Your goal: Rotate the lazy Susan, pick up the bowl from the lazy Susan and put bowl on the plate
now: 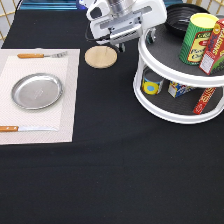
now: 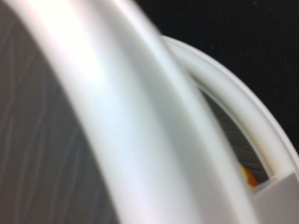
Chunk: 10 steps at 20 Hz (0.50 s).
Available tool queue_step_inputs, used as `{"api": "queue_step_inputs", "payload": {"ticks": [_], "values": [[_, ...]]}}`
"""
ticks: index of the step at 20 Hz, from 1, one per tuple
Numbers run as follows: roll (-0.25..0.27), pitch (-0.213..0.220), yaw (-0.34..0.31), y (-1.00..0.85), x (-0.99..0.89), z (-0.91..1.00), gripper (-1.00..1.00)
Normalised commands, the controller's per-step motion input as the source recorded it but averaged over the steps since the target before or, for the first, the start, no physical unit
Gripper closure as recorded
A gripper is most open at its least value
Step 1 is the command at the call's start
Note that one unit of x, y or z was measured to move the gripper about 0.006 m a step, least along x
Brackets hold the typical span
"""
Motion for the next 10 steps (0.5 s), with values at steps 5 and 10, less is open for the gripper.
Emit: {"api": "queue_step_inputs", "payload": {"ticks": [5, 10], "values": [[-0.145, 0.076, 0.053, 0.17, 0.99, -0.03, -1.0], [-0.094, 0.094, 0.097, 0.22, 0.87, -0.04, -1.0]]}}
